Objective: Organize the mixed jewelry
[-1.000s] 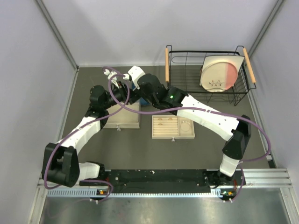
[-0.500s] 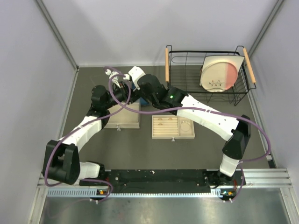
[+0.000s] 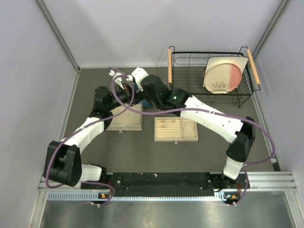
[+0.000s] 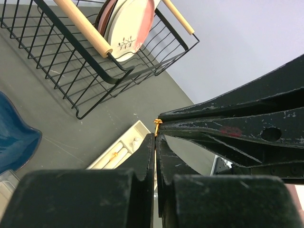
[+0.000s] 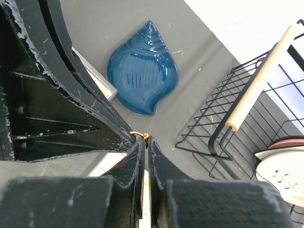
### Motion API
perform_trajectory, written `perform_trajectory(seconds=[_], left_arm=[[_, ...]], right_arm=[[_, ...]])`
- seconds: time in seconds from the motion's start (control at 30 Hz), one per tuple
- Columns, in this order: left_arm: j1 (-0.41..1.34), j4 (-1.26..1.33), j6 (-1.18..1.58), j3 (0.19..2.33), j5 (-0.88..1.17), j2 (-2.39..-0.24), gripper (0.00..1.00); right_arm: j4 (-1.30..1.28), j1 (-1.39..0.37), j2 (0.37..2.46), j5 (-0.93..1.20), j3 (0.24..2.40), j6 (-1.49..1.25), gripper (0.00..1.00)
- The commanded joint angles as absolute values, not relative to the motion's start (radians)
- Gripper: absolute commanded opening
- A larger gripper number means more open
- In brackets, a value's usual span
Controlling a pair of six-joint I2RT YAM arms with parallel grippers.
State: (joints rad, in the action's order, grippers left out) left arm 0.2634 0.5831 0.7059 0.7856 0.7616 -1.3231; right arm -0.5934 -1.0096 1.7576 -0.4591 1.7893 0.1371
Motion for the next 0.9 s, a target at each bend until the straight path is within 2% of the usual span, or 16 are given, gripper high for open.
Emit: perform_trajectory(seconds=[0.0,0.03,0.07,0.17,0.2,0.47,0.6,0.87], left_arm=[[0.258,0.624,0.652,0.821,0.804,-1.324,0.0],[0.253,0.623,0.641,0.825,0.813,-1.327,0.0],[0.247,0.623,0.635,0.828,0.846,-1.328,0.0],[0.221,0.637,0.626,0.854,0.925,-1.354,0.0],[0.213,0.641,0.627,0.861,0.949,-1.361,0.0],[0.206,0.736,0.649,0.891,1.146,-1.404,0.0],[0.207,0.944,0.779,0.884,1.233,-1.416,0.0],[0.213,0.973,0.827,0.891,1.238,-1.397,0.0]], right_arm=[[-0.561,-0.999,1.689,-0.365,1.798,0.127,0.06],[-0.563,-0.993,1.672,-0.345,1.792,0.127,0.11],[-0.564,-0.976,1.645,-0.324,1.784,0.127,0.23],[-0.569,-0.928,1.599,-0.24,1.752,0.127,0.46],[-0.574,-0.916,1.57,-0.183,1.743,0.118,0.48],[-0.615,-0.735,1.485,0.305,1.701,0.075,0.48],[-0.62,-0.695,1.493,0.507,1.69,0.064,0.47],[-0.617,-0.692,1.529,0.65,1.692,0.063,0.46]])
